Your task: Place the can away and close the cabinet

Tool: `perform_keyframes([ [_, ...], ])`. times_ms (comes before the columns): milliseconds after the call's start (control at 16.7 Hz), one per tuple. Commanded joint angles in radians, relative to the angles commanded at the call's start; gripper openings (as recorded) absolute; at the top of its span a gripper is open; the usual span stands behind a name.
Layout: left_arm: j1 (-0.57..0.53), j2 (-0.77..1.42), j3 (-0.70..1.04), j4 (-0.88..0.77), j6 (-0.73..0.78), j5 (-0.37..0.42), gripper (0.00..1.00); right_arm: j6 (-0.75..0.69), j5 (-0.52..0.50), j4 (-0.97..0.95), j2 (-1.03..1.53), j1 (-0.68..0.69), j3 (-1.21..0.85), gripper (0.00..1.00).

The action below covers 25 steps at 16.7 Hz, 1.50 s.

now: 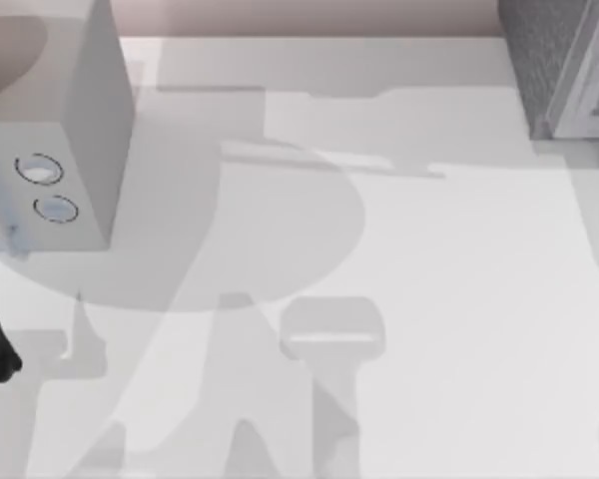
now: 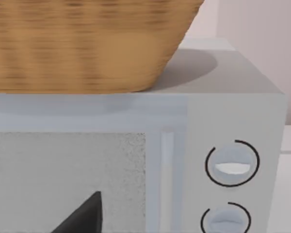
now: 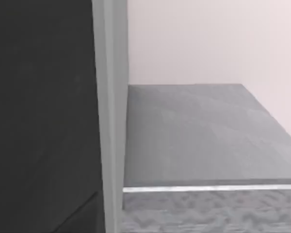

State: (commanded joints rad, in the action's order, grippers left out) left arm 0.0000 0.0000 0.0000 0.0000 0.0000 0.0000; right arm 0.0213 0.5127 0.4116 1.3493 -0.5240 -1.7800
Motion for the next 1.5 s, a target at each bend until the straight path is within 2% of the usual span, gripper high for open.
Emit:
perform_keyframes([
  [420,0.000,0.000,0.000,0.000,0.000,0.000,1.00,0.000,-0.640,0.023,-0.024,0.642,0.022,1.00],
  [660,0.000,0.000,0.000,0.000,0.000,0.000,1.00,-0.001,-0.886,0.029,-0.047,0.889,0.049,1.00],
  [840,0.000,0.000,0.000,0.000,0.000,0.000,1.00,-0.001,-0.960,0.030,-0.057,0.962,0.059,1.00],
  [1140,0.000,0.000,0.000,0.000,0.000,0.000,1.00,-0.013,-0.983,0.037,-0.080,0.943,0.052,1.00],
  [1500,0.000,0.000,0.000,0.000,0.000,0.000,1.00,-0.012,-0.921,0.001,0.037,0.879,-0.032,1.00],
])
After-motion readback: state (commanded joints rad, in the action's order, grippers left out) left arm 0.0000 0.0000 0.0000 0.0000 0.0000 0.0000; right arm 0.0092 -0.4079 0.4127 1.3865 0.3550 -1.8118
